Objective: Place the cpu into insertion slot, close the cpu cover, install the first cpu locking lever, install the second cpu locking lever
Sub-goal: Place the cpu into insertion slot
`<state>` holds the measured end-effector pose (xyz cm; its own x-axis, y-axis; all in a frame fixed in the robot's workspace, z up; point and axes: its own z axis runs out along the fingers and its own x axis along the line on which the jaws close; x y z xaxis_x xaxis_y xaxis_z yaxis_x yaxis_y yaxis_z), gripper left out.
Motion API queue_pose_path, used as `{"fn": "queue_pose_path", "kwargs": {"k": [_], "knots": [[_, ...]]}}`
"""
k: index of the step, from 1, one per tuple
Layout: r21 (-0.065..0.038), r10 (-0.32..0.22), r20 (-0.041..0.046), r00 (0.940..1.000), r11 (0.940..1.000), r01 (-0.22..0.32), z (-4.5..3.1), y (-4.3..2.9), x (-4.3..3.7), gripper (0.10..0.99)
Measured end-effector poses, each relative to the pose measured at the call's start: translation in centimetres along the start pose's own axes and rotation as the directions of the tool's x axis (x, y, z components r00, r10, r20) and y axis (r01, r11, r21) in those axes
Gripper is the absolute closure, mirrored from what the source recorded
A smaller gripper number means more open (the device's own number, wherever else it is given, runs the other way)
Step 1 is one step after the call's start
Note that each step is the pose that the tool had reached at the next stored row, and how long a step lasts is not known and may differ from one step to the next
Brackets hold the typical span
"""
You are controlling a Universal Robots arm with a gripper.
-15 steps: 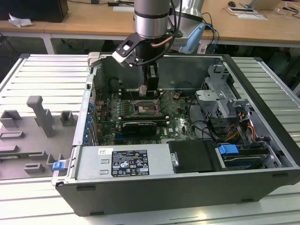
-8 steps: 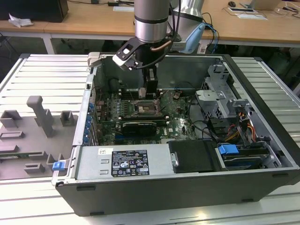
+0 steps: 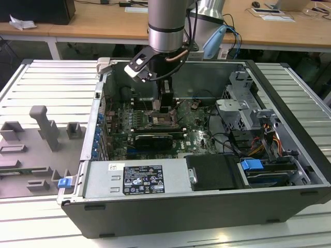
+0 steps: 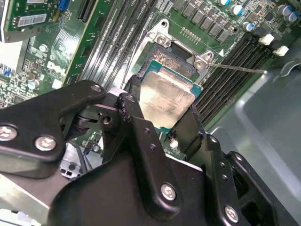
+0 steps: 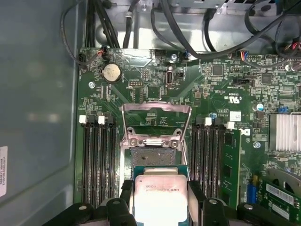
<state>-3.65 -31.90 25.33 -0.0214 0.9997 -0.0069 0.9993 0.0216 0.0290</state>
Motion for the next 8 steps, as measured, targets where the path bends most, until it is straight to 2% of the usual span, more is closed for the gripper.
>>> {"fn": "queue_pose_path", "kwargs": {"k": [5,8], "knots": [[0.003,0.001,0.0006,1.0,1.0,-0.001,0.69,-0.02,0.01,0.545],[-0.001,0.001,0.0008,1.0,1.0,-0.001,1.12,-0.03,0.01,0.545]]}}
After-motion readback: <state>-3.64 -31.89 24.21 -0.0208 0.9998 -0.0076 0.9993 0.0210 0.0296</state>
